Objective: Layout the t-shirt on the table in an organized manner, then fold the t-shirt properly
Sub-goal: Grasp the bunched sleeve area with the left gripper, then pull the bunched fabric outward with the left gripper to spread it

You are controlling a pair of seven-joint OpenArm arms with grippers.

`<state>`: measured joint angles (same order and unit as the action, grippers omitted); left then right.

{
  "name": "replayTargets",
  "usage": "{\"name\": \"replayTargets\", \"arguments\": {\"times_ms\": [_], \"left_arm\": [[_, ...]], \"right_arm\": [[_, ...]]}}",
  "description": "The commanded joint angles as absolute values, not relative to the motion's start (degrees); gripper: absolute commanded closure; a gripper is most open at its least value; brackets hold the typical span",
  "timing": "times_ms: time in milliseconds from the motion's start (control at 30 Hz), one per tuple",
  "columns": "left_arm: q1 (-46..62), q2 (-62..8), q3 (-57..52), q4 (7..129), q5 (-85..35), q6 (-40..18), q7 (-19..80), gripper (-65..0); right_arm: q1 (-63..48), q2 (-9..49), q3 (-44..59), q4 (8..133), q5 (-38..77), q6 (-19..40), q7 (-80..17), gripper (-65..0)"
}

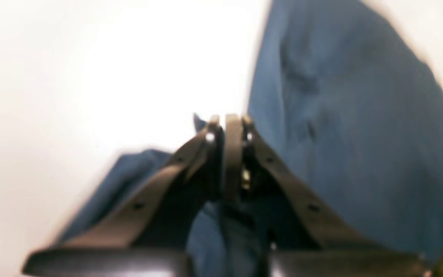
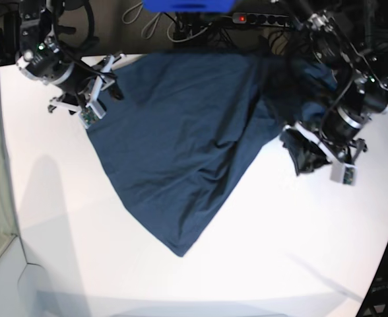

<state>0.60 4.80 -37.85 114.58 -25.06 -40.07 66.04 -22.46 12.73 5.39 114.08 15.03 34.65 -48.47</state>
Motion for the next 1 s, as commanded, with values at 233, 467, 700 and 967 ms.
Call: {"name": "replayTargets", "arguments": {"times_ms": [233,467,700,967], "left_arm": [[-17.6,3.9,-40.1,112.0,-15.6,-40.0,64.7,-0.1],[-29.9,0.8,-40.4,97.1,-2.6,-40.0,63.3,-0.1],[-33.1,-5.5,-40.6,78.9,-1.9,-40.0,49.8,-0.1],[-36.2,-14.3,-44.9,60.3,-2.3,-40.0,40.5,-0.1]], "right_arm": [[-22.2,13.4,5.7,115.0,15.4,34.9,-47.3,-26.6],[-20.9,13.4,5.8,115.0,15.3,34.9,-47.6,-26.6],[-18.9,13.3,7.9,115.0,15.3,34.9,-47.7,-26.6],[-17.5,13.4,7.8,113.5,15.3,34.9,-47.7,-26.6]]}}
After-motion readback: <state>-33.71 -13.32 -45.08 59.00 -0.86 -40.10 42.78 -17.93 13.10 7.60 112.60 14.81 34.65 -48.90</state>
